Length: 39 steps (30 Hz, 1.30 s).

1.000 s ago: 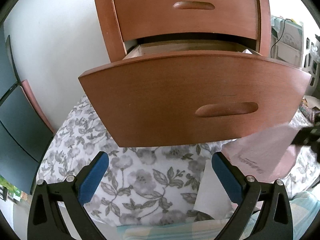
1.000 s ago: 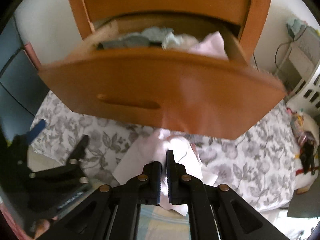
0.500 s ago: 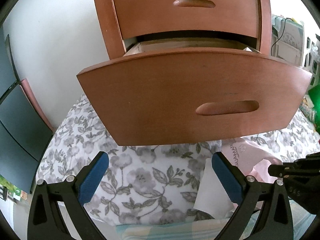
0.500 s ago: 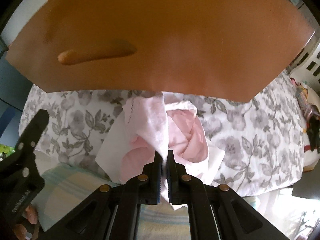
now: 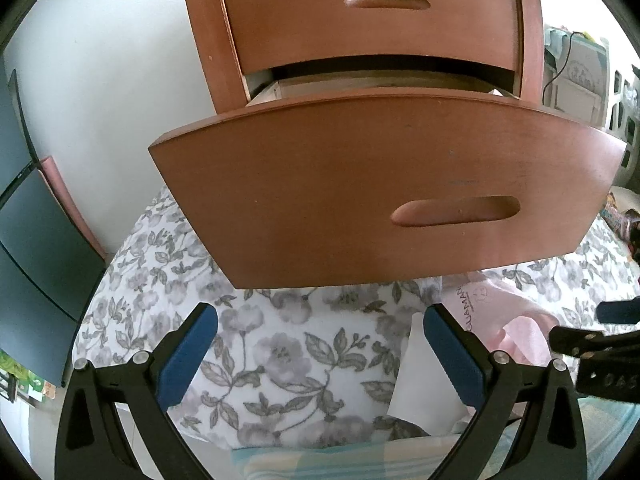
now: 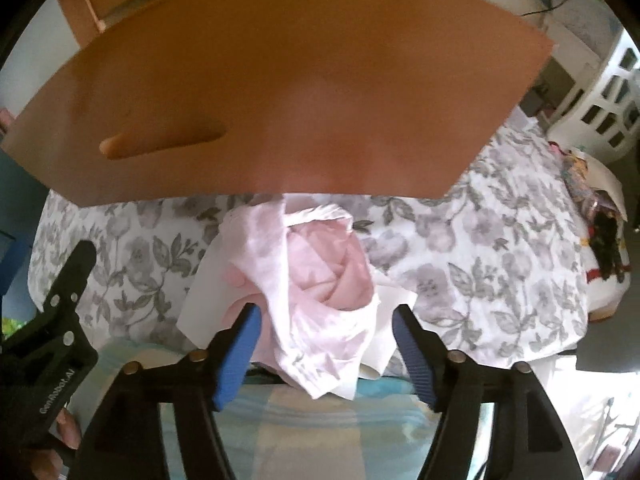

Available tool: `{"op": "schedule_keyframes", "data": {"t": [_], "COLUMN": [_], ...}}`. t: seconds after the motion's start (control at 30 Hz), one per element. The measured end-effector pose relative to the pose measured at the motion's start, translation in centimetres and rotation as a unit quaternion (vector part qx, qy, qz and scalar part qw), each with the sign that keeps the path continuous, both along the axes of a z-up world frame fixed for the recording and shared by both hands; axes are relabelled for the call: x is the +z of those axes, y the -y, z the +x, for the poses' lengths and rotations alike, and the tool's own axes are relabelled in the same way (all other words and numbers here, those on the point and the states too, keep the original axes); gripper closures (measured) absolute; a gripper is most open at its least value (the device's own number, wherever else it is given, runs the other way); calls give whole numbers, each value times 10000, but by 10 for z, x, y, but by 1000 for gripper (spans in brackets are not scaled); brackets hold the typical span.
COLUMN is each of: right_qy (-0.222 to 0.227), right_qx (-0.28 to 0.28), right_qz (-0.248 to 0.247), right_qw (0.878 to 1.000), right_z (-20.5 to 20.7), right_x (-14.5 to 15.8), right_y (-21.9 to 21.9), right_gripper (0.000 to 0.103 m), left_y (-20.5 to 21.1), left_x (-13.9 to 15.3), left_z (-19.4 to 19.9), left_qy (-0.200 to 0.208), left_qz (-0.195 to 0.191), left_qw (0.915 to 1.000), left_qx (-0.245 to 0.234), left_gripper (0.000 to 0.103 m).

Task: Take underwear out of drawer
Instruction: 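Lower the pink shirt onto the white cloth and open the right gripper, then withdraw the right gripper and move it back toward the drawer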

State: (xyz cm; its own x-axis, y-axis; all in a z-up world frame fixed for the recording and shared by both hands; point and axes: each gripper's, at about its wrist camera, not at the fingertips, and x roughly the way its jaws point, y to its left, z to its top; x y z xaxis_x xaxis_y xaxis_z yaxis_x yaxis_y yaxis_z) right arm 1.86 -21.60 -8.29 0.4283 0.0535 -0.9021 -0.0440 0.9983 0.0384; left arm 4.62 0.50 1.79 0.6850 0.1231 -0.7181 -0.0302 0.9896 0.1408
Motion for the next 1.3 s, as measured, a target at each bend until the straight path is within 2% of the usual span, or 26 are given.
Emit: {"op": "schedule_keyframes", "data": {"t": [0.17,0.27,0.53,0.8,1.0,1.17,1.3], "right_qy": [168,270,538,1105,2106,2325,2868], "right_qx": [1,9,-149,-89,63,227,374], "right_qz": [142,189,347,578,501,639,619], "right_qw": [9998,9995,9978,9922,9763,9702,9553], "right_z": [-4,-8,-12,-19,-31,-26,-25], "right_x": [10,15,26,52,92,115,137], "right_y": [4,6,19,23,21,21,22], "right_gripper": [15,0,0,0,0,0,0], "left_y": [0,0,-3,-4,-4,-4,-5], "left_x": [-1,-1,-1,-1,-3,-4,-4], "left_z": [0,0,1,1,3,4,5], "left_qy": [-12,-10,-48,-66,-123,-150,-173], "left_qz": [19,23,-70,-86,-106,-117,-148], "left_qw": [10000,10000,9999,9999,9998,9998,9997], "left_qx": [14,13,58,68,63,53,58], "left_gripper": [1,0,0,1,1,1,1]}}
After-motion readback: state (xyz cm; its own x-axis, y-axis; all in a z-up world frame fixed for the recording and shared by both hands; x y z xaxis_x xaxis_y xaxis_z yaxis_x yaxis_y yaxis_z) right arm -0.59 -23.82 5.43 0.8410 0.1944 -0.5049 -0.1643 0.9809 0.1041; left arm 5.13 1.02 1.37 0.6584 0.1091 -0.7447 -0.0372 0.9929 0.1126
